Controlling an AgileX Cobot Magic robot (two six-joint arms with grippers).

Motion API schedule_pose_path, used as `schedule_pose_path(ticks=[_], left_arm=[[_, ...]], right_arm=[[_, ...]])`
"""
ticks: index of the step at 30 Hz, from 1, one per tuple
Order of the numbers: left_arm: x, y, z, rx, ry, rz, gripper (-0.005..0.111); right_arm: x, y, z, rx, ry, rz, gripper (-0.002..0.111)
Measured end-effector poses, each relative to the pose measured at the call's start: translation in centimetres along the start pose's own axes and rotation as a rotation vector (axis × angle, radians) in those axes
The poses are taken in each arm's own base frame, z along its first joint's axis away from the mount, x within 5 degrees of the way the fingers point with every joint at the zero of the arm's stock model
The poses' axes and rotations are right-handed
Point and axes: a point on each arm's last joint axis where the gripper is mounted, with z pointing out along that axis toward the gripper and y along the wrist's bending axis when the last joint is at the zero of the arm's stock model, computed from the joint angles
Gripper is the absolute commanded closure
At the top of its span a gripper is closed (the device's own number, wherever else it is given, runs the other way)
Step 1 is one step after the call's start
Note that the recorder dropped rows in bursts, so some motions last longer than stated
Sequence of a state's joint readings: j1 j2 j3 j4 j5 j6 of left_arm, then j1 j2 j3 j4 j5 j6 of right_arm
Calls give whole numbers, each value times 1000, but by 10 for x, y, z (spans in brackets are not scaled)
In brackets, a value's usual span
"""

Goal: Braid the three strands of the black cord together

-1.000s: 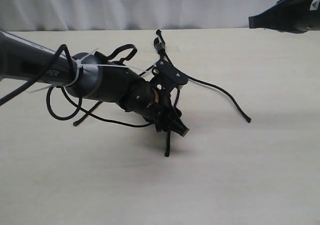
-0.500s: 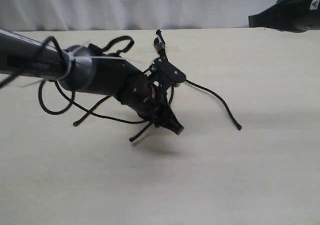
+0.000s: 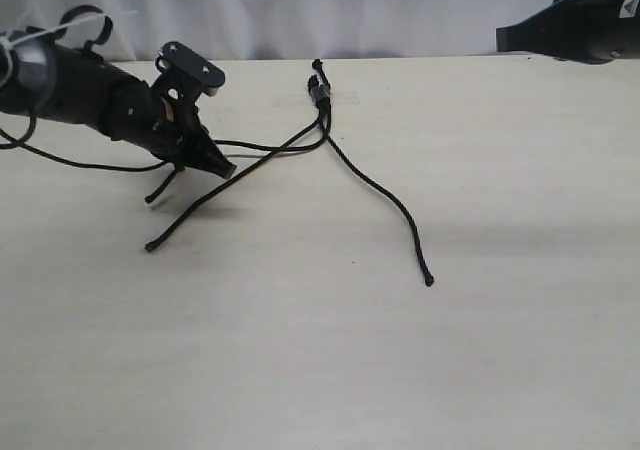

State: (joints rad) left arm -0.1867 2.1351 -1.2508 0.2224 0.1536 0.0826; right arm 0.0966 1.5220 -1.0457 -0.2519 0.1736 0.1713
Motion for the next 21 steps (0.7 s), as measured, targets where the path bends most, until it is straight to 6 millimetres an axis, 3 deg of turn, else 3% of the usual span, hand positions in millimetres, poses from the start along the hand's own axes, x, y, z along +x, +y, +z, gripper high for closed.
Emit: schedule_pose_path(ticks=[6,10,17,19,21], left_arm=[[11,-5,14,13,50,21,107],[8,-28,7,44,135,75,107],[-7,-133,-36,195,208,280,107],[-18,-146,-56,212,154,298,107],[-32,-139,-77,204,80,284,107]], right_arm=[[0,0,0,0,-1,0,104],[-1,0,0,-3,-15,0,104],[-2,0,0,-4,-23,0,104],[-2,0,0,-4,-23,0,104],[-2,0,0,-4,-23,0,104]])
